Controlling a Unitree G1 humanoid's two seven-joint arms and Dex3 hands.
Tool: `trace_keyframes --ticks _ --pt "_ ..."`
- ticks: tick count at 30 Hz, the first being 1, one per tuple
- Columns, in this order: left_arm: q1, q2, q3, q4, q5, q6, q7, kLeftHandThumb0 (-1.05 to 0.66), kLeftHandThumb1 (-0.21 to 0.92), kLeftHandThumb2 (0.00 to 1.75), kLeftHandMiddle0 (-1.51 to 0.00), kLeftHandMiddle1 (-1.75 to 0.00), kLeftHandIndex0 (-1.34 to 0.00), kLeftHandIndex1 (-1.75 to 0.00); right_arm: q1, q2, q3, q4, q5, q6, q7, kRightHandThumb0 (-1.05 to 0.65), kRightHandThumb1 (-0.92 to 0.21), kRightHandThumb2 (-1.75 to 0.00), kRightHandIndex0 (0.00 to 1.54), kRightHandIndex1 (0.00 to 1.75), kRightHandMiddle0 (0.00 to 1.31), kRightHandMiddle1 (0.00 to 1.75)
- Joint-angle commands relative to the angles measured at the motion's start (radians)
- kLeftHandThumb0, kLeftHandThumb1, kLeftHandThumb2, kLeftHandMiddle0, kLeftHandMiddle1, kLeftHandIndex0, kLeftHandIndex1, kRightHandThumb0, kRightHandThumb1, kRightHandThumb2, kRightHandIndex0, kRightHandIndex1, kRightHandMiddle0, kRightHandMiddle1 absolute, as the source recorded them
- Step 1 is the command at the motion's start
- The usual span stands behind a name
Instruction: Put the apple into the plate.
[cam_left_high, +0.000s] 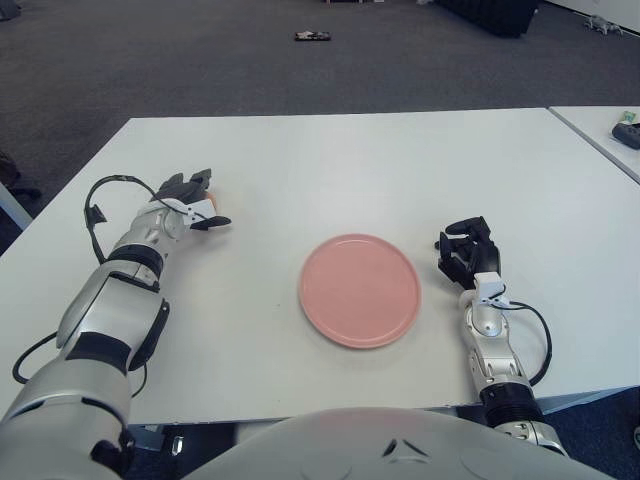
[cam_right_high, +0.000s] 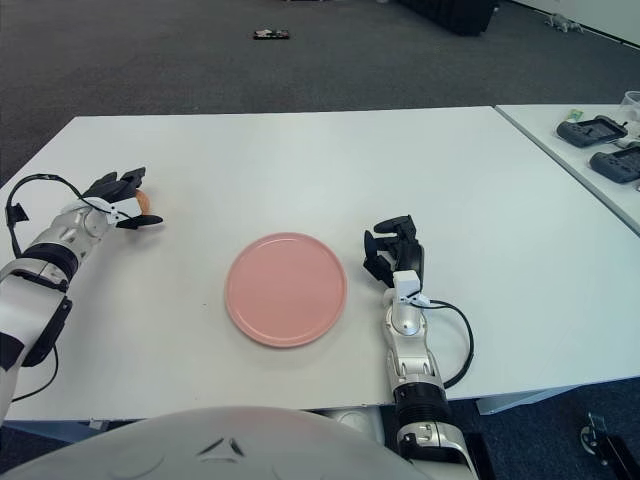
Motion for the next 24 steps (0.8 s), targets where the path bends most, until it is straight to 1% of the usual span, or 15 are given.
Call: trace_keyframes --ticks 1,2,3,4,7,10,12,17,18,19,20,21,22,23,24 --pt "0.055 -0.023 -0.017 0.035 0.003 0.008 -0.072 -0.95 0.92 0.31 -0.03 -0.34 0.00 -0.69 0.018 0.002 0.000 0.008 -0.001 0.029 0.008 -0.36 -0.78 -0.73 0.65 1.20 0.28 1.75" --pt "0.054 -0.023 -0.020 0.036 0.005 0.008 -0.073 -0.95 0.92 0.31 -0.02 -0.40 0.00 -0.73 0.019 0.002 0.000 0.006 -0.001 0.029 0.008 -0.36 -0.78 -0.73 0.65 1.20 0.28 1.75" --pt "0.054 -0.023 -0.022 0.036 0.007 0.008 -0.073 -0.94 0.92 0.31 -0.01 -0.51 0.00 -0.83 0.019 0.002 -0.001 0.004 -0.001 0.029 0.008 -0.36 -0.77 -0.74 0.66 1.20 0.28 1.75" --pt "0.054 -0.022 -0.024 0.037 0.008 0.009 -0.073 -0.93 0.91 0.32 -0.01 -0.58 0.00 -0.89 0.020 0.002 -0.001 0.003 -0.001 0.029 0.008 -0.37 -0.76 -0.75 0.66 1.21 0.28 1.75" --pt "0.054 -0.021 -0.029 0.036 0.011 0.004 -0.067 -0.92 0.90 0.33 -0.01 -0.72 0.00 -1.01 0.021 0.001 -0.002 0.001 -0.001 0.028 0.009 -0.37 -0.76 -0.76 0.67 1.21 0.29 1.75" --pt "0.054 -0.021 -0.031 0.036 0.011 0.001 -0.065 -0.90 0.88 0.34 -0.04 -0.79 0.00 -1.12 0.021 0.000 -0.003 0.001 -0.001 0.026 0.010 -0.37 -0.75 -0.76 0.67 1.21 0.29 1.75" --pt "0.054 -0.021 -0.031 0.035 0.009 -0.003 -0.063 -0.90 0.86 0.36 -0.05 -0.83 0.00 -1.15 0.021 0.001 -0.004 0.002 -0.001 0.023 0.010 -0.37 -0.75 -0.77 0.67 1.21 0.29 1.75" --pt "0.042 -0.021 -0.025 0.023 -0.002 -0.012 -0.075 -0.87 0.76 0.49 -0.10 -0.93 0.00 -1.29 0.024 0.002 -0.006 0.001 0.001 0.018 0.011 -0.37 -0.75 -0.77 0.67 1.21 0.29 1.75" --pt "0.042 -0.021 -0.023 0.023 -0.004 -0.014 -0.076 -0.86 0.73 0.54 -0.11 -0.96 0.00 -1.34 0.024 0.002 -0.007 0.001 0.002 0.017 0.012 -0.37 -0.75 -0.77 0.67 1.21 0.29 1.75" --pt "0.043 -0.021 -0.022 0.023 -0.006 -0.015 -0.076 -0.83 0.68 0.61 -0.13 -1.01 -0.02 -1.45 0.025 0.002 -0.007 0.001 0.002 0.016 0.013 -0.37 -0.75 -0.77 0.67 1.21 0.29 1.75" --pt "0.046 -0.021 -0.022 0.025 -0.007 -0.018 -0.074 -0.81 0.63 0.67 -0.15 -1.05 -0.03 -1.53 0.025 0.002 -0.008 0.001 0.002 0.014 0.013 -0.37 -0.75 -0.76 0.67 1.21 0.29 1.75" --pt "0.048 -0.021 -0.021 0.027 -0.007 -0.021 -0.072 -0.79 0.60 0.70 -0.16 -1.11 -0.07 -1.57 0.025 0.002 -0.008 0.001 0.002 0.013 0.013 -0.37 -0.75 -0.76 0.67 1.21 0.29 1.75" --pt "0.048 -0.020 -0.026 0.026 -0.002 -0.027 -0.065 -0.75 0.53 0.77 -0.18 -1.21 -0.11 -1.64 0.026 0.002 -0.008 0.000 0.002 0.013 0.014 -0.37 -0.75 -0.76 0.67 1.21 0.29 1.75" --pt "0.048 -0.019 -0.030 0.026 0.002 -0.032 -0.060 -0.67 0.45 0.84 -0.27 -1.41 -0.22 -1.68 0.026 0.002 -0.008 -0.001 0.002 0.012 0.014 -0.37 -0.75 -0.76 0.67 1.20 0.29 1.75" --pt "0.048 -0.022 -0.039 0.026 0.013 -0.032 -0.038 -0.65 0.42 0.87 -0.30 -1.47 -0.26 -1.69 0.026 0.003 -0.009 -0.001 0.002 0.013 0.013 -0.37 -0.75 -0.77 0.67 1.20 0.29 1.75"
